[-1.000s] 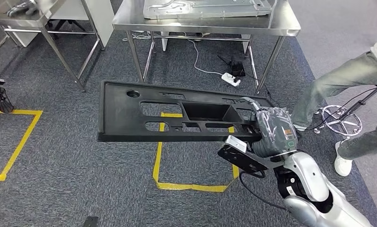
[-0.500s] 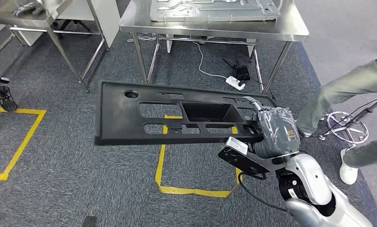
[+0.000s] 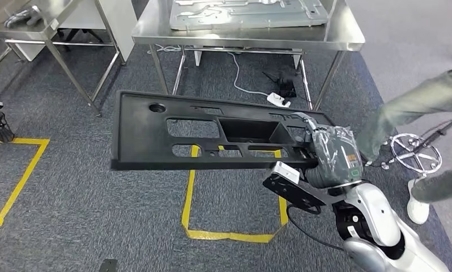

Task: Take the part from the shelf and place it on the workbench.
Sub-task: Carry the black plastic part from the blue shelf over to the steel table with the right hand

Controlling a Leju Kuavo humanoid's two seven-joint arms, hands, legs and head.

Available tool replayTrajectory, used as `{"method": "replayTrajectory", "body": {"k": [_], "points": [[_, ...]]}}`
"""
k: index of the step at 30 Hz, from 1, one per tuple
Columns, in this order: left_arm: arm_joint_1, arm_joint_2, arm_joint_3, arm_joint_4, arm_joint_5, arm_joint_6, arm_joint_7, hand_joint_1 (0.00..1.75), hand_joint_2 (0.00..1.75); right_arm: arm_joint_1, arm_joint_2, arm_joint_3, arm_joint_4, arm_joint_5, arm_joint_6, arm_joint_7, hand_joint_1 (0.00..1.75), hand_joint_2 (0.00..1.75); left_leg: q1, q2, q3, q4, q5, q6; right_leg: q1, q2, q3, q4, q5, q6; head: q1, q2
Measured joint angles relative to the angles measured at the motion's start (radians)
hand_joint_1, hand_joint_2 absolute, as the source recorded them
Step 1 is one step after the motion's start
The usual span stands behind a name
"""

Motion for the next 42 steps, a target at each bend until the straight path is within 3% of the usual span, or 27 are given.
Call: {"method": "replayTrajectory", "body": {"k": [2,5,7,9,10,11,12,13,15,16,18,20,21,24,25,26,27,29,31,35,37,40,41,42], "points": [[0.0,0.002,0.0,0.0,0.0,-0.001,-0.004,0.0,1.75,-0.001,-0.001,-0.001,-0.002,-0.001,0.0,0.001,1.75,1.75,-0.007,0.0,0.017,-0.034,-0.008,0.009,-0.002,0.001,0.004,-0.003,-0.001,0.012,0.002,0.0],[0.002,0.002,0.0,0.0,0.0,-0.004,-0.006,0.0,1.75,-0.003,-0.004,-0.003,-0.004,-0.001,0.0,0.002,1.75,1.75,-0.001,-0.001,0.054,-0.06,-0.016,0.022,-0.006,0.0,0.008,0.026,-0.007,0.025,0.003,0.0],[0.001,0.002,0.0,0.0,0.0,-0.006,-0.008,0.0,1.75,-0.01,-0.006,-0.004,-0.005,-0.002,0.0,0.002,1.75,1.75,0.001,-0.001,0.079,-0.068,-0.026,0.03,-0.008,-0.001,-0.04,0.118,-0.037,0.03,0.004,0.0],[-0.001,0.002,0.0,0.0,0.001,-0.008,-0.008,0.0,1.75,-0.013,-0.006,-0.005,-0.005,-0.003,0.001,0.002,1.75,1.75,0.002,-0.002,0.095,-0.068,-0.041,0.032,-0.011,-0.001,-0.122,0.231,-0.077,0.038,0.004,0.0],[0.0,0.002,0.0,0.0,0.001,-0.008,-0.008,0.0,1.75,-0.013,-0.006,-0.005,-0.005,-0.004,0.002,0.002,1.75,1.75,0.003,-0.002,0.105,-0.068,-0.05,0.031,-0.013,-0.001,-0.153,0.257,-0.083,0.042,0.004,0.0],[0.001,0.001,0.0,0.0,0.002,-0.009,-0.008,0.0,1.75,-0.012,-0.007,-0.005,-0.005,-0.004,0.002,0.002,1.75,1.75,0.004,-0.003,0.116,-0.067,-0.059,0.029,-0.016,-0.001,-0.169,0.252,-0.071,0.046,0.004,0.0],[0.002,0.0,-0.001,0.0,0.002,-0.009,-0.008,0.0,1.75,-0.013,-0.007,-0.005,-0.005,-0.004,0.002,0.002,1.75,1.75,0.005,-0.004,0.13,-0.066,-0.071,0.025,-0.017,-0.001,-0.168,0.212,-0.036,0.05,0.004,0.0],[0.002,-0.001,-0.001,0.0,0.003,-0.01,-0.008,0.0,1.75,-0.013,-0.007,-0.005,-0.005,-0.004,0.002,0.002,1.75,1.75,0.007,-0.005,0.143,-0.064,-0.083,0.02,-0.019,-0.001,-0.154,0.15,0.017,0.055,0.005,0.0],[0.0,-0.002,-0.001,0.0,0.006,-0.011,-0.007,0.0,1.75,-0.015,-0.007,-0.005,-0.005,-0.004,0.002,0.003,1.75,1.75,0.009,-0.006,0.162,-0.06,-0.106,0.007,-0.016,-0.001,-0.129,0.047,0.088,0.052,0.006,0.0],[-0.001,-0.002,-0.001,0.0,0.007,-0.011,-0.007,0.0,1.75,-0.015,-0.007,-0.005,-0.006,-0.003,0.002,0.003,1.75,1.75,0.008,-0.007,0.163,-0.059,-0.113,0.001,-0.014,-0.001,-0.125,0.023,0.102,0.045,0.006,0.0],[-0.003,-0.002,-0.001,0.0,0.008,-0.012,-0.005,0.0,1.75,-0.016,-0.008,-0.006,-0.007,-0.001,0.001,0.005,1.75,1.75,0.007,-0.006,0.163,-0.056,-0.118,-0.01,-0.01,0.001,-0.121,0.015,0.093,0.025,0.006,0.0],[-0.004,-0.003,-0.001,0.0,0.009,-0.013,-0.005,0.0,1.75,-0.017,-0.009,-0.006,-0.01,0.002,0.001,0.008,1.75,1.75,0.009,-0.003,0.153,-0.023,-0.117,-0.018,-0.012,0.002,-0.107,0.009,0.087,0.011,0.006,0.0],[-0.005,-0.004,-0.001,0.0,0.009,-0.013,-0.005,0.0,1.75,-0.018,-0.009,-0.007,-0.011,0.003,0.001,0.009,1.75,1.75,0.01,-0.002,0.13,0.019,-0.122,-0.021,-0.012,0.002,-0.097,0.006,0.082,0.004,0.005,0.0],[-0.005,-0.005,-0.001,0.0,0.01,-0.013,-0.005,0.0,1.75,-0.02,-0.01,-0.007,-0.014,0.004,0.001,0.009,1.75,1.75,0.011,0.0,0.006,0.202,-0.181,-0.031,-0.01,0.0,-0.067,0.001,0.059,-0.006,0.004,0.0],[-0.002,-0.005,-0.002,0.0,0.01,-0.013,-0.005,0.0,1.75,-0.02,-0.01,-0.007,-0.014,0.004,0.001,0.009,1.75,1.75,0.011,0.0,-0.028,0.234,-0.197,-0.032,-0.009,0.001,-0.056,0.001,0.05,-0.007,0.004,0.0],[0.0,-0.005,-0.002,0.0,0.01,-0.013,-0.005,0.0,1.75,-0.019,-0.01,-0.007,-0.014,0.004,0.001,0.009,1.75,1.75,0.011,0.0,-0.047,0.234,-0.195,-0.032,-0.008,0.002,-0.044,0.002,0.041,-0.007,0.004,0.0],[0.002,-0.005,-0.002,0.0,0.011,-0.013,-0.005,0.0,1.75,-0.019,-0.01,-0.007,-0.014,0.004,0.001,0.009,1.75,1.75,0.011,0.0,-0.05,0.201,-0.17,-0.029,-0.006,0.003,-0.03,0.001,0.031,-0.006,0.004,0.0],[0.004,-0.005,-0.002,0.0,0.011,-0.013,-0.005,0.0,1.75,-0.019,-0.01,-0.007,-0.014,0.004,0.001,0.009,1.75,1.75,0.008,0.0,-0.027,0.078,-0.068,-0.016,-0.004,0.004,-0.005,0.001,0.011,-0.003,0.004,0.0],[0.003,-0.004,-0.002,0.001,0.011,-0.013,-0.004,0.0,1.75,-0.02,-0.01,-0.007,-0.014,0.004,0.002,0.009,1.75,1.75,0.0,-0.001,-0.009,-0.008,-0.014,-0.002,-0.003,0.006,0.009,-0.002,-0.004,0.005,0.006,0.0],[0.004,-0.005,-0.002,0.001,0.015,-0.013,-0.004,0.0,1.75,-0.019,-0.014,-0.008,-0.016,0.006,0.002,0.012,1.75,1.75,-0.002,-0.001,0.025,-0.043,-0.004,0.015,-0.005,0.007,0.017,0.024,-0.012,0.024,0.011,0.0],[0.002,-0.005,-0.002,0.001,0.017,-0.013,-0.005,0.0,1.75,-0.021,-0.016,-0.008,-0.017,0.007,0.002,0.013,1.75,1.75,0.001,0.0,0.047,-0.051,-0.009,0.025,-0.006,0.005,-0.028,0.11,-0.025,0.031,0.015,0.0],[-0.001,-0.005,-0.002,0.001,0.017,-0.013,-0.005,0.0,1.75,-0.019,-0.017,-0.009,-0.018,0.008,0.002,0.014,1.75,1.75,0.001,-0.001,0.067,-0.051,-0.028,0.031,-0.011,0.005,-0.147,0.27,-0.086,0.042,0.019,0.0],[0.0,-0.005,-0.002,0.001,0.017,-0.013,-0.005,0.0,1.75,-0.017,-0.018,-0.009,-0.018,0.008,0.002,0.014,1.75,1.75,0.002,-0.002,0.076,-0.051,-0.036,0.03,-0.013,0.004,-0.173,0.287,-0.1,0.045,0.02,0.0],[0.001,-0.005,-0.002,0.001,0.017,-0.013,-0.005,0.0,1.75,-0.016,-0.018,-0.009,-0.018,0.008,0.002,0.014,1.75,1.75,0.003,-0.003,0.086,-0.051,-0.045,0.028,-0.015,0.004,-0.182,0.274,-0.095,0.047,0.02,0.0]]}}
